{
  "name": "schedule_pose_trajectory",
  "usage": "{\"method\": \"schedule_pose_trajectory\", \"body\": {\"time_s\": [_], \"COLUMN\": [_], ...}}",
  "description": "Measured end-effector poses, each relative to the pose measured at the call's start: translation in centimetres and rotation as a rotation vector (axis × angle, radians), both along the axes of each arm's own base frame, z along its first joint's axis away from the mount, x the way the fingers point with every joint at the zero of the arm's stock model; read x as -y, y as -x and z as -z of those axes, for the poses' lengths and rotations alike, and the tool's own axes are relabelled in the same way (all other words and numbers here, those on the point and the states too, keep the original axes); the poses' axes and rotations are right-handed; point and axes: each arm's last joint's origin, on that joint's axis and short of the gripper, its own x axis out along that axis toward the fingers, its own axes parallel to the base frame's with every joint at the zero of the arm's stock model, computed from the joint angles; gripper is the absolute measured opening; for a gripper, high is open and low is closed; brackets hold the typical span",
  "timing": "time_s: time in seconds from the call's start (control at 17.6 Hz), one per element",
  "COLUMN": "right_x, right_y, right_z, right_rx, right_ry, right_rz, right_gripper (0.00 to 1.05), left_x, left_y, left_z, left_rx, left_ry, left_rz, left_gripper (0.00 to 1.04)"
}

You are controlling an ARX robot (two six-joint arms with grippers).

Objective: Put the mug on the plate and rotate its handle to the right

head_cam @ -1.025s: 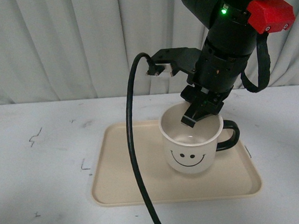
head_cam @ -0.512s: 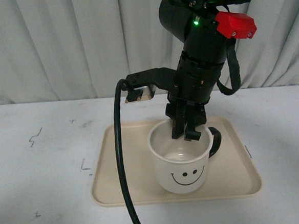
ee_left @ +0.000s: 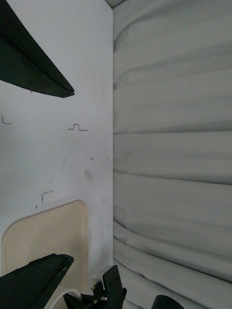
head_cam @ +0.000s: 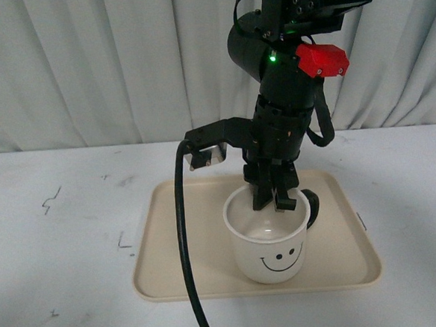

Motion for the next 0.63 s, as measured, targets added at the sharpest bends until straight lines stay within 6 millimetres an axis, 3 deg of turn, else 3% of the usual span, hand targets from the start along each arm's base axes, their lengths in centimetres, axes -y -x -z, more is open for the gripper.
{"method": "schedule_pose_trajectory", "body": {"time_s": [0.11,0.28,0.46,0.57,0.63], "right_x": [0.0,-0.3,-0.5,-0.1,0.5], "right_y": [-0.1,-0.7,-0.8,-1.4,-1.5], "right_z": [0.2,0.2,-0.1,-2.3,-4.4], "right_rx": [-0.008,0.028,-0.019,-0.019,0.005], "right_ry": [0.006,0.001,-0.115,-0.260,-0.356], "right_rz": [-0.007,0.025,0.078,0.125,0.144], "right_gripper": [0.03,0.44,0.75,0.96,1.00], "left_x": [0.0,0.0,0.0,0.0,0.0], "left_y": [0.0,0.0,0.0,0.0,0.0], "left_z": [0.0,0.0,0.0,0.0,0.0], "left_rx": [0.000,0.000,0.000,0.000,0.000], "left_ry": [0.000,0.000,0.000,0.000,0.000], "left_rz": [0.000,0.000,0.000,0.000,0.000], "left_gripper": [0.98,0.98,0.98,0.98,0.98]}}
